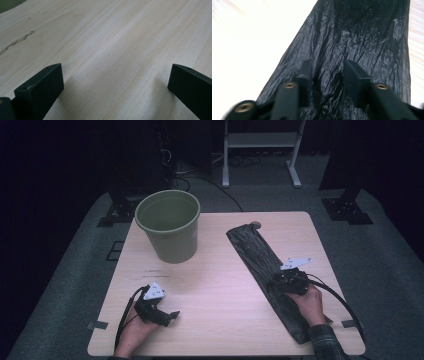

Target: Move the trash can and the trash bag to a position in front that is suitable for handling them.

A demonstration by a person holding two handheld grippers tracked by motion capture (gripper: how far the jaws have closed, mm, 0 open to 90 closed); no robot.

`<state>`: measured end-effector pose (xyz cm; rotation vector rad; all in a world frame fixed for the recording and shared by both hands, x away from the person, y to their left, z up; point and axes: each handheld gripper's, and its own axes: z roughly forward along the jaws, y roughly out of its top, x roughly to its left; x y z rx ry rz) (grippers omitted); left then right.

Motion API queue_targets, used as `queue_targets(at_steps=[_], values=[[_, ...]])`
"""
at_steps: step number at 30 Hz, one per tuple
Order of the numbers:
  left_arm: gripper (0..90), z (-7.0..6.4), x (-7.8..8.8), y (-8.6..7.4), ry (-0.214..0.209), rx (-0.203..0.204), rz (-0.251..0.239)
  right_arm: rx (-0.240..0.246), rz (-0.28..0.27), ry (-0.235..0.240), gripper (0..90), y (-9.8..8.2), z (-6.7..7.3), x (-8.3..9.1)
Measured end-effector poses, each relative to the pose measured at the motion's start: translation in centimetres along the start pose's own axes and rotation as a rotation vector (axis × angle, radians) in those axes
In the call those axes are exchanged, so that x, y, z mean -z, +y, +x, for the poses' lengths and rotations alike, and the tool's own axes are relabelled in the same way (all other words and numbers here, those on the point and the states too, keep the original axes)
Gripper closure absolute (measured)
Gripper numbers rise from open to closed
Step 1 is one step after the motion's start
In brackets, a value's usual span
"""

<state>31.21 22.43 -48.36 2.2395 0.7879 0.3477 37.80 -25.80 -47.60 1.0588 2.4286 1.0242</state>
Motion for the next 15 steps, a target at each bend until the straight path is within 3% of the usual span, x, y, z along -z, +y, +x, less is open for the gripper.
queue_targets(at_steps=[1,2,6,15], values=[[0.0,0.0,0.0,0.0,0.000,0.000,0.000,0.000,0.000,0.000,66.1,0.0,0.0,0.0],[0.0,0.0,0.0,0.0,0.000,0.000,0.000,-0.001,0.006,0.006,76.0,-0.1,0.0,0.2],[0.0,0.0,0.0,0.0,0.001,0.000,0.000,0.002,0.008,0.021,88.6,-0.5,-0.1,0.6],[0.0,0.0,0.0,0.0,0.002,0.001,0.000,-0.013,0.021,0.040,89.6,-2.3,0.1,2.6]])
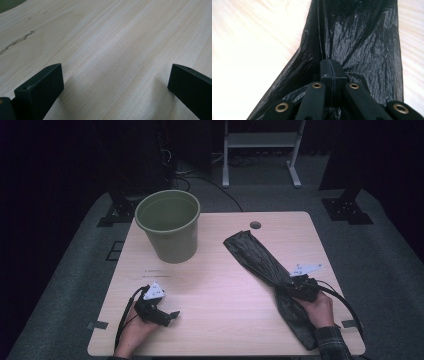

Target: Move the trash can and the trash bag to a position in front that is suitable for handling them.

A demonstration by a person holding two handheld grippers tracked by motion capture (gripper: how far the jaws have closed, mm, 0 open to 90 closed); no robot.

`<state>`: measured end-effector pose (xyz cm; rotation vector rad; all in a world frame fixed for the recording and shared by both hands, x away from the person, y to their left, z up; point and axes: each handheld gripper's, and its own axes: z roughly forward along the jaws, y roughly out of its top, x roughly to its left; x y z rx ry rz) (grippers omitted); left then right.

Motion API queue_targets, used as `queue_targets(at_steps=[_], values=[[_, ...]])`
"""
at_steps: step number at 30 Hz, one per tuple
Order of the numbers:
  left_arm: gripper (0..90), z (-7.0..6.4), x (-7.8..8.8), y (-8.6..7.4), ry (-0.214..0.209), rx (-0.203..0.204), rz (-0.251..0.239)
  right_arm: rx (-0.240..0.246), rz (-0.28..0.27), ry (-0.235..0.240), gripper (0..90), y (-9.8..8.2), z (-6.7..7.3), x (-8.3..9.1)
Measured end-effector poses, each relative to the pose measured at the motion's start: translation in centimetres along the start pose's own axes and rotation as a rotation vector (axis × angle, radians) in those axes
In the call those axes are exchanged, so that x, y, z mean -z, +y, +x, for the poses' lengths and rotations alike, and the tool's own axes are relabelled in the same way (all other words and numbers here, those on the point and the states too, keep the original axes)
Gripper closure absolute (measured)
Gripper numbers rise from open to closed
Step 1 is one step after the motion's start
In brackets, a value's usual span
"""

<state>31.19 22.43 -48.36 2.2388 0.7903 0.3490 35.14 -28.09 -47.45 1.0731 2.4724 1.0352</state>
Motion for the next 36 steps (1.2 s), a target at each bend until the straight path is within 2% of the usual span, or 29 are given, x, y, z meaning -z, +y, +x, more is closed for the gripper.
queue_targets(at_steps=[7,9,10,11,12,13,14,15,16,17,18,20,21,25,32,33,35,36], values=[[0.0,0.0,0.0,0.0,0.001,0.001,0.001,0.021,0.017,0.002,89.1,-2.3,0.8,2.4],[0.0,0.0,0.0,0.0,0.001,0.001,0.001,0.017,0.025,-0.004,78.3,-3.1,1.1,3.3],[0.0,0.0,0.0,0.0,0.001,0.001,0.000,0.017,0.025,-0.004,78.3,-3.1,1.1,3.3],[0.0,0.0,0.0,0.0,0.001,0.000,0.000,0.011,0.007,-0.010,68.6,-3.2,1.2,3.6],[0.0,0.0,0.0,0.0,0.001,0.001,0.001,0.011,0.007,-0.010,68.6,-3.2,1.2,3.6],[0.0,0.0,0.0,0.0,0.001,0.000,0.001,0.004,-0.033,-0.024,55.3,-2.8,1.1,3.9],[0.0,0.0,0.0,0.0,0.001,0.000,0.001,0.004,-0.033,-0.024,55.3,-2.8,1.1,3.9],[0.0,0.0,0.0,0.0,0.001,0.000,0.000,0.001,-0.064,-0.036,43.9,-2.4,1.1,3.9],[0.0,0.0,0.0,0.0,0.001,0.000,0.000,0.001,-0.064,-0.036,43.9,-2.4,1.1,3.9],[0.0,0.0,0.0,0.0,0.001,0.000,0.001,-0.004,-0.090,-0.055,28.7,-1.9,0.8,3.4],[0.0,0.0,0.0,0.0,0.001,0.000,0.000,-0.004,-0.090,-0.055,28.7,-1.9,0.8,3.4],[0.0,0.0,0.0,0.0,0.001,0.001,0.000,0.000,-0.091,-0.071,14.7,-1.5,0.7,2.6],[0.0,0.0,0.0,0.0,0.001,0.001,0.000,0.000,-0.085,-0.083,11.9,-1.4,0.6,1.8],[0.0,0.0,0.0,0.0,0.002,0.001,0.000,0.018,-0.046,-0.094,9.6,-1.6,0.6,0.7],[0.0,-0.1,0.0,0.1,0.007,0.003,0.001,0.037,-0.044,-0.096,9.6,-1.9,0.7,0.4],[0.0,0.0,0.0,0.1,0.008,0.006,-0.002,0.018,-0.053,-0.085,9.7,-2.0,0.6,0.4],[0.0,0.3,0.4,0.2,-0.008,0.040,-0.041,-0.001,-0.050,-0.069,9.6,-2.1,0.3,0.3],[0.0,0.3,0.4,0.2,-0.008,0.040,-0.041,-0.012,-0.046,-0.062,9.6,-2.1,0.2,0.3]])
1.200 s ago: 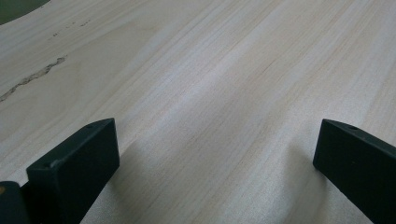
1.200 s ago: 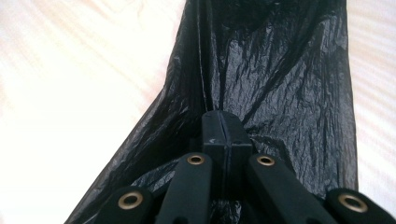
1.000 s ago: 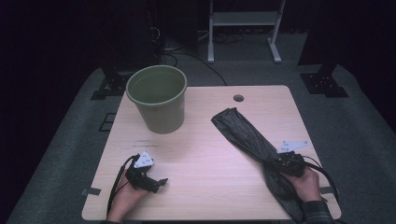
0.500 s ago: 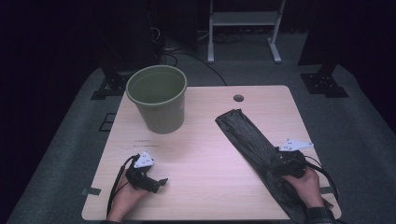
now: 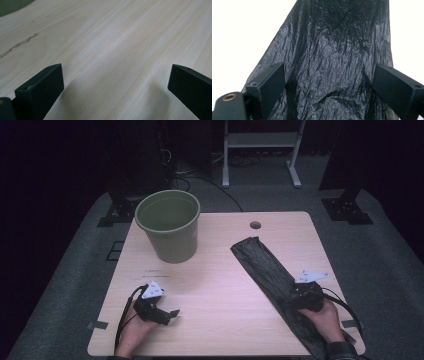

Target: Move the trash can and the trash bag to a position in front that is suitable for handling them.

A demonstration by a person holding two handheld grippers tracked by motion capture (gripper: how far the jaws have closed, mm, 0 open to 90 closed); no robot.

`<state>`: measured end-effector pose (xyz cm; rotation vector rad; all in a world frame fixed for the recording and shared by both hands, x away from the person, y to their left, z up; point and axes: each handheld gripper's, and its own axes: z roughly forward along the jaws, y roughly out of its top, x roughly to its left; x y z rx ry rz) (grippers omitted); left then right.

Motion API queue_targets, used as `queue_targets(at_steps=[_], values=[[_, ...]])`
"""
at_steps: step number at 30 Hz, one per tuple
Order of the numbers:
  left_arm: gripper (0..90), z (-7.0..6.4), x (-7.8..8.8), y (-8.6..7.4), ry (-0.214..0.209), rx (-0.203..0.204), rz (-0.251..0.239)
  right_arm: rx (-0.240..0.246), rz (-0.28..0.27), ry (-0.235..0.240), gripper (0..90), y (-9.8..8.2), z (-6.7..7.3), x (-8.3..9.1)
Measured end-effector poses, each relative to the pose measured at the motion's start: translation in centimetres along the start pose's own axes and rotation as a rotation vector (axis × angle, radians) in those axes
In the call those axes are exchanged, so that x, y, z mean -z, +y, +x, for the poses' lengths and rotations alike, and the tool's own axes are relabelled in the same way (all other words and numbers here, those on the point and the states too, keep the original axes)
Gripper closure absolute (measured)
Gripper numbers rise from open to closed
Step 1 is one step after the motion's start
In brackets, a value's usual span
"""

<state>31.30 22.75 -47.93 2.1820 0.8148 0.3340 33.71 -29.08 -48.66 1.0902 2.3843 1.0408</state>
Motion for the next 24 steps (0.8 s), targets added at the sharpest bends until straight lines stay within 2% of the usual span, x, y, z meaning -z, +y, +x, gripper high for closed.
queue_targets(at_steps=[1,11,24], values=[[0.0,0.2,0.3,0.1,-0.002,0.016,-0.015,0.001,0.000,-0.001,9.6,0.0,0.0,0.0],[0.0,0.7,1.5,1.5,-0.028,0.039,-0.016,0.000,-0.001,-0.001,9.7,0.0,0.0,0.0],[0.0,0.8,3.0,3.9,-0.018,0.013,-0.026,0.000,-0.001,-0.002,9.7,0.0,0.0,0.0]])
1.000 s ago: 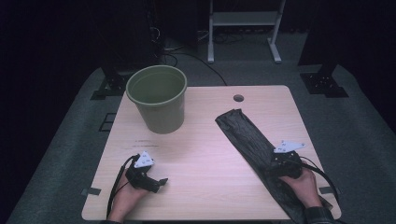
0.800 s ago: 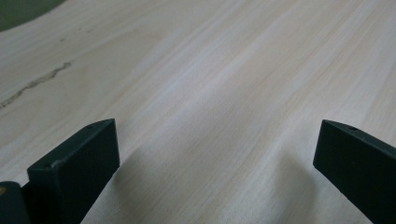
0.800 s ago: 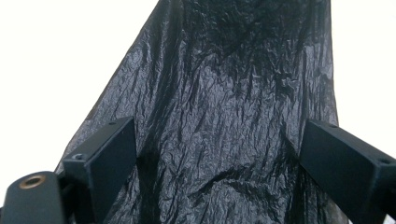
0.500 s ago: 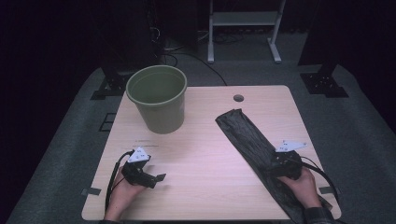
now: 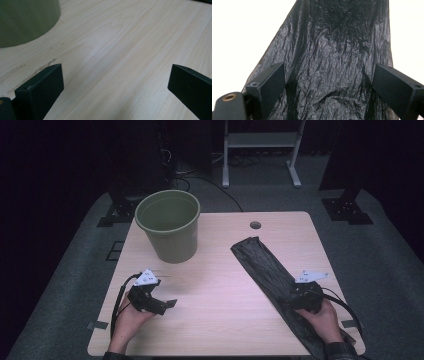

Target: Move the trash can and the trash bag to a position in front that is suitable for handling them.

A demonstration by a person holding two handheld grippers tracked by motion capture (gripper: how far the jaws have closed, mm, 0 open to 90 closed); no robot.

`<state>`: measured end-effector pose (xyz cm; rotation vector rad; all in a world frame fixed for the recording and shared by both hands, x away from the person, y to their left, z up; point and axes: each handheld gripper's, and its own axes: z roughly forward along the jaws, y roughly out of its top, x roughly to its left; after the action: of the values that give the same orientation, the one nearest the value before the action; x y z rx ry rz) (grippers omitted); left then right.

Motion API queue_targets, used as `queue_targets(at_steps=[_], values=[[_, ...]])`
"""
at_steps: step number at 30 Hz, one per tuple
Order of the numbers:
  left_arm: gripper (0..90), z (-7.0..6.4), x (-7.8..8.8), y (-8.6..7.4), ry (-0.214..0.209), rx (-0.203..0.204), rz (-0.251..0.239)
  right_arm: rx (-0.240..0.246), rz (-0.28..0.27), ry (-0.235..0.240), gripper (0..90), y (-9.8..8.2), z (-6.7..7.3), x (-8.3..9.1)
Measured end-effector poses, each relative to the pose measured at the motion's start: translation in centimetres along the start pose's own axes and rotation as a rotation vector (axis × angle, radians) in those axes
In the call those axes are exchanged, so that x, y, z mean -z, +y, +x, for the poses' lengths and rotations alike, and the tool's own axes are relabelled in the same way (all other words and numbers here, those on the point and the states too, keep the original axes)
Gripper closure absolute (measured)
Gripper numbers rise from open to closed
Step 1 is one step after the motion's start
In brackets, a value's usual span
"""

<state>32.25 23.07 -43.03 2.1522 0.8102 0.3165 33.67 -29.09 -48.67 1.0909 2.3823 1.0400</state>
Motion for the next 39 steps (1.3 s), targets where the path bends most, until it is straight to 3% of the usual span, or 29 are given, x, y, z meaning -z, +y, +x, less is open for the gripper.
queue_targets(at_steps=[22,39], values=[[0.0,1.9,3.4,5.5,0.020,-0.015,-0.029,0.000,0.000,0.000,9.6,0.0,0.0,0.0],[0.0,5.3,6.9,11.0,0.037,0.002,-0.079,-0.001,0.000,0.000,9.7,0.0,0.0,0.0]])
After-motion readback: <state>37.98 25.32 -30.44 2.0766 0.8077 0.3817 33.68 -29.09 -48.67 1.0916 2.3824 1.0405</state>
